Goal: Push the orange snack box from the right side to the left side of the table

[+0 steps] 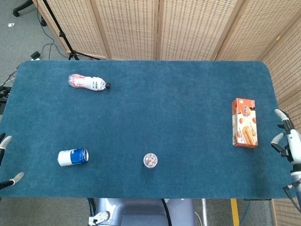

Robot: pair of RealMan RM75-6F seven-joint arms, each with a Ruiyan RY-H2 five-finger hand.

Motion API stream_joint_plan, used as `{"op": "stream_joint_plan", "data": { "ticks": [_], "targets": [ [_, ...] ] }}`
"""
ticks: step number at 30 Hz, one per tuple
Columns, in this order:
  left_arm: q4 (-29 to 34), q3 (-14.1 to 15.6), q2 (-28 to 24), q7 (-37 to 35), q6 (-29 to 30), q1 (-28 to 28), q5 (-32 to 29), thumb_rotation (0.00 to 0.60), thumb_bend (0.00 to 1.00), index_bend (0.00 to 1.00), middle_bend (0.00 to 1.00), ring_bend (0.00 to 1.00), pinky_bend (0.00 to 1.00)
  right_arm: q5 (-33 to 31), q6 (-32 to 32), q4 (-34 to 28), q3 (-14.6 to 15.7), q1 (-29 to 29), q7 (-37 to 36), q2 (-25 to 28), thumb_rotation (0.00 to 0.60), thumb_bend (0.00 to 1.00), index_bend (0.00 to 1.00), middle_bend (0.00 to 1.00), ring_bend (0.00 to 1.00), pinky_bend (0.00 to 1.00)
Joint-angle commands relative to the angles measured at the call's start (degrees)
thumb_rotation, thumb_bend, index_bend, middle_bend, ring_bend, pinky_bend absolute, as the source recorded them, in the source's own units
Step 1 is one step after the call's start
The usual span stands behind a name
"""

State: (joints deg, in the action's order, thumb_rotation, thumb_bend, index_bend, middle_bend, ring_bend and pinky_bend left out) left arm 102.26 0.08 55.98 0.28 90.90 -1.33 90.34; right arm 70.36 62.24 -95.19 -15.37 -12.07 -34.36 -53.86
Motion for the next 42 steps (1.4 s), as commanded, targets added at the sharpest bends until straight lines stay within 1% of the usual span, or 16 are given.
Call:
{"op": "stream_joint_plan", "data": {
  "ticks": [1,4,5,7,9,10,11,12,16,19,23,27,30,34,40,42],
  "targets": [
    [-0.1,0.0,-0.2,-0.2,-0.7,0.4,-0.5,0.600,0.00,0.00,0.00,0.00,0.00,-8.1,-13.6,4.6,-2.1,-6.5,-5.3,1.7,0.600,1.00,0.06,0.04,0.00,0.19],
    [0.0,-0.1,-0.3,-0.4,-1.0,0.5,-0.7,0.600,0.00,0.00,0.00,0.00,0.00,-10.1,-15.7,5.5,-2.4,-7.6,-5.5,0.9,0.600,1.00,0.07,0.04,0.00,0.19],
    [0.0,-0.1,-0.4,-0.5,-1.1,0.5,-0.7,0.600,0.00,0.00,0.00,0.00,0.00,-11.7,-15.8,6.4,-2.7,-8.0,-5.2,-0.1,0.600,1.00,0.07,0.04,0.00,0.19],
    [0.1,0.0,-0.6,-0.8,-1.2,0.6,-0.7,0.600,0.00,0.00,0.00,0.00,0.00,-14.7,-15.3,8.4,-2.7,-8.9,-2.6,-2.5,0.600,1.00,0.09,0.05,0.00,0.19],
    [0.0,0.1,-0.7,-1.1,-1.2,0.6,-0.6,0.600,0.00,0.00,0.00,0.00,0.00,-18.1,-16.4,10.2,-2.5,-10.2,0.1,-4.6,0.600,1.00,0.10,0.06,0.00,0.19],
    [0.0,0.1,-0.8,-1.3,-1.2,0.5,-0.6,0.600,0.00,0.00,0.00,0.00,0.00,-20.4,-19.5,11.0,-2.2,-11.0,0.2,-5.3,0.600,1.00,0.10,0.06,0.00,0.19],
    [0.0,0.1,-0.8,-1.5,-1.2,0.5,-0.6,0.600,0.00,0.00,0.00,0.00,0.00,-21.4,-21.2,11.8,-2.2,-11.6,0.2,-5.4,0.600,1.00,0.10,0.07,0.00,0.19],
    [-0.1,0.1,-0.9,-1.6,-1.1,0.5,-0.6,0.600,0.00,0.00,0.00,0.00,0.00,-23.2,-23.6,13.6,-2.0,-12.5,0.9,-5.9,0.600,1.00,0.10,0.07,0.00,0.19],
    [-0.3,0.1,-1.0,-2.2,-1.0,0.5,-0.6,0.600,0.00,0.00,0.00,0.00,0.00,-28.4,-29.7,18.8,-0.9,-14.8,2.9,-7.6,0.600,1.00,0.12,0.08,0.01,0.19],
    [-0.3,0.0,-1.1,-2.7,-0.9,0.5,-0.7,0.600,0.00,0.00,0.00,0.00,0.00,-30.4,-34.3,20.6,-0.5,-15.4,2.4,-7.7,0.600,1.00,0.12,0.09,0.01,0.19],
    [-0.4,0.1,-1.2,-3.0,-0.8,0.4,-0.5,0.600,0.00,0.00,0.00,0.00,0.00,-31.0,-38.1,21.8,-0.7,-15.7,1.7,-7.6,0.600,1.00,0.12,0.08,0.01,0.19],
    [-0.6,0.3,-1.2,-3.2,-0.9,0.5,-0.1,0.600,0.00,0.00,0.00,0.00,0.00,-30.8,-40.2,22.0,-1.3,-15.6,0.9,-7.6,0.600,1.00,0.12,0.08,0.01,0.19],
    [-0.6,0.3,-1.3,-3.7,-0.7,0.4,0.0,0.600,0.00,0.00,0.00,0.00,0.00,-31.0,-43.2,22.0,-1.8,-16.1,0.2,-7.4,0.600,1.00,0.12,0.08,0.01,0.19],
    [-0.7,0.3,-1.4,-3.9,-0.6,0.4,0.0,0.600,0.00,0.00,0.00,0.00,0.00,-31.3,-45.0,22.4,-2.2,-16.4,-0.3,-7.6,0.600,1.00,0.12,0.08,0.01,0.19],
    [-0.7,0.3,-1.4,-3.9,-0.7,0.4,0.0,0.600,0.00,0.00,0.00,0.00,0.00,-30.6,-47.1,20.9,-4.0,-16.4,-1.4,-7.3,0.600,1.00,0.12,0.08,0.01,0.20],
    [-0.7,0.3,-1.5,-3.9,-0.8,0.5,-0.1,0.600,0.00,0.00,0.00,0.00,0.00,-30.0,-47.0,19.7,-5.3,-16.1,-2.0,-7.6,0.600,1.00,0.12,0.09,0.01,0.20]
  ]
}}
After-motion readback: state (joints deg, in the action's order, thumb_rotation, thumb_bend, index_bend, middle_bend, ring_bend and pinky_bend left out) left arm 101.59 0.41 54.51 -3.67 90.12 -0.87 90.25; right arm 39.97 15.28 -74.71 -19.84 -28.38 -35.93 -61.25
